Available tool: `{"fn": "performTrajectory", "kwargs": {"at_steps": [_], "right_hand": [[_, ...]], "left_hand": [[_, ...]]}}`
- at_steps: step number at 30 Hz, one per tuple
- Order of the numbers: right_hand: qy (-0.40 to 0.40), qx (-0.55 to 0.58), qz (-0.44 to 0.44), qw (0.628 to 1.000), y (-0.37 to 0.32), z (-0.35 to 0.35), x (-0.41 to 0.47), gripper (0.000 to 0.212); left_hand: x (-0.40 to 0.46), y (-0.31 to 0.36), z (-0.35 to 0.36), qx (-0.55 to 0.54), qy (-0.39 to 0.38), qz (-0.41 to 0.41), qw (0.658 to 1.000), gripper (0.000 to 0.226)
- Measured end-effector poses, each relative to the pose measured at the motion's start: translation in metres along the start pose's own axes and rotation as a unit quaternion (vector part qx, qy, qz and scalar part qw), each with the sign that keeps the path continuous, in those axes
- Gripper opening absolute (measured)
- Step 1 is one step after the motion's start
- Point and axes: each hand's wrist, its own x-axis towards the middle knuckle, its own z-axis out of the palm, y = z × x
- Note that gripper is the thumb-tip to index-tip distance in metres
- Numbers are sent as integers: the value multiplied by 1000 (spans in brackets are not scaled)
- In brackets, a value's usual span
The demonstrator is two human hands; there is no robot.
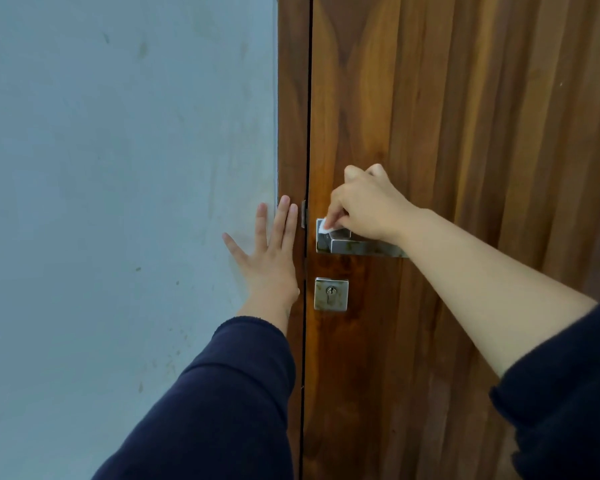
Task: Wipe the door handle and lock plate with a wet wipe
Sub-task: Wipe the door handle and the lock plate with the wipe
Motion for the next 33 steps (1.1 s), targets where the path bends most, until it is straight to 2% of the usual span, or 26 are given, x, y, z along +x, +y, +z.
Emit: {"fn": "performTrajectory", "kwargs": {"at_steps": [6, 12, 17, 22, 25, 28, 33], "right_hand": [[44, -7, 10, 999, 8, -4, -8, 10], [18, -8, 28, 999, 11, -2, -9, 8], [45, -11, 38, 998, 16, -4, -12, 11], [11, -36, 46, 998, 25, 0, -24, 11], [51, 3, 71, 996, 27, -8, -22, 12], [73, 49, 58, 994, 16, -20, -15, 13], [-28, 71, 71, 995, -4, -13, -6, 12]], "left_hand": [[0, 1, 0, -2, 2, -1, 1000, 145], [-1, 0, -1, -4, -2, -3, 1000, 144], [-1, 1, -1, 0, -1, -5, 1000, 143], [-2, 1, -2, -7, -7, -3, 1000, 144], [-1, 1, -3, -6, -10, -4, 1000, 145], [-1, 0, -4, -10, -13, -2, 1000, 145], [-2, 1, -4, -5, -16, -1, 1000, 144]]}}
